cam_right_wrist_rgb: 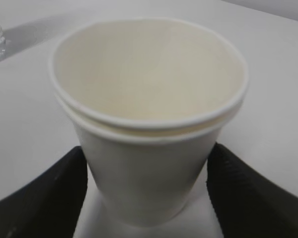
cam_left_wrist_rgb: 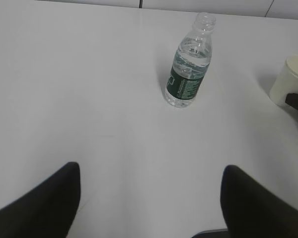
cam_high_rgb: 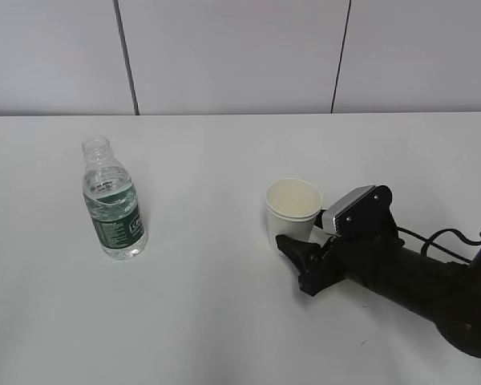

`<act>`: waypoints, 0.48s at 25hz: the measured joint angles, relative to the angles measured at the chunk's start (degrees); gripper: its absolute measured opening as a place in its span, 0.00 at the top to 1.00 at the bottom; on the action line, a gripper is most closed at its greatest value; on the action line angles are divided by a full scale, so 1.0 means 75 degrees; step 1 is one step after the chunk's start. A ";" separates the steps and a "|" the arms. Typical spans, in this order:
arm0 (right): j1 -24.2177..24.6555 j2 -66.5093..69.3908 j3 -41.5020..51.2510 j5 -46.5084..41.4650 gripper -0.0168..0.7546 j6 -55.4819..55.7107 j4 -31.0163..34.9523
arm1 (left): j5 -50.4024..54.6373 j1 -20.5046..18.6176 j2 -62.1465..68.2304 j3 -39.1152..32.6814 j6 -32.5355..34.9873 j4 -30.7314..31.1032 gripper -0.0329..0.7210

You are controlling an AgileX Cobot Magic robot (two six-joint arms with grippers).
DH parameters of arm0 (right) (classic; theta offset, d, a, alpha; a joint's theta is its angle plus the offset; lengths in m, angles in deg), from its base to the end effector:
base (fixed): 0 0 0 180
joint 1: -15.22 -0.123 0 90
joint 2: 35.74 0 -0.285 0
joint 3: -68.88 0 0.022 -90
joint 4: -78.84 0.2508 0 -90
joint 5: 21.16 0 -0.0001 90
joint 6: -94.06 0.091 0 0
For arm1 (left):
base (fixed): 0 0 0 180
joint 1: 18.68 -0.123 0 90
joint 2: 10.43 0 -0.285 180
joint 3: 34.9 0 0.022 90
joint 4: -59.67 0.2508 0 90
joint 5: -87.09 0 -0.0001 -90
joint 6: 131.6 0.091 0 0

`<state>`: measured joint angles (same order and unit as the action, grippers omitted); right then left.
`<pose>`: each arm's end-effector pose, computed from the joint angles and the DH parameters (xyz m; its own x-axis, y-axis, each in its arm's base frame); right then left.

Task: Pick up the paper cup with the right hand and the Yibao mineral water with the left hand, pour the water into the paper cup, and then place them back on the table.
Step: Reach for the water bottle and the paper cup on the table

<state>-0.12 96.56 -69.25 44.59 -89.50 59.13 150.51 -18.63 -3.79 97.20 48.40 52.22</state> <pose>0.3018 0.1118 0.0572 -0.2090 -0.2613 -0.9424 -0.5867 0.8044 -0.0930 -0.0116 -0.0105 0.2772 -0.4711 -0.0576 -0.8802 0.0761 0.9915 -0.1056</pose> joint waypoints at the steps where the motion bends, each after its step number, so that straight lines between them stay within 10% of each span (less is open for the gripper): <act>1: 0.0000 0.0069 -0.0046 0.0000 0.22 0.0000 0.0000 | 0.0000 0.0000 0.0000 0.0000 0.0000 0.0000 0.25; 12: 0.0000 0.0164 -0.0225 0.0000 0.11 0.0336 0.0265 | 0.0000 0.0000 0.0000 0.0000 0.0000 0.0000 0.25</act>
<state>-0.12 97.79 -70.94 44.59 -86.98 61.12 150.51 -18.63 -3.79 97.20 48.40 52.22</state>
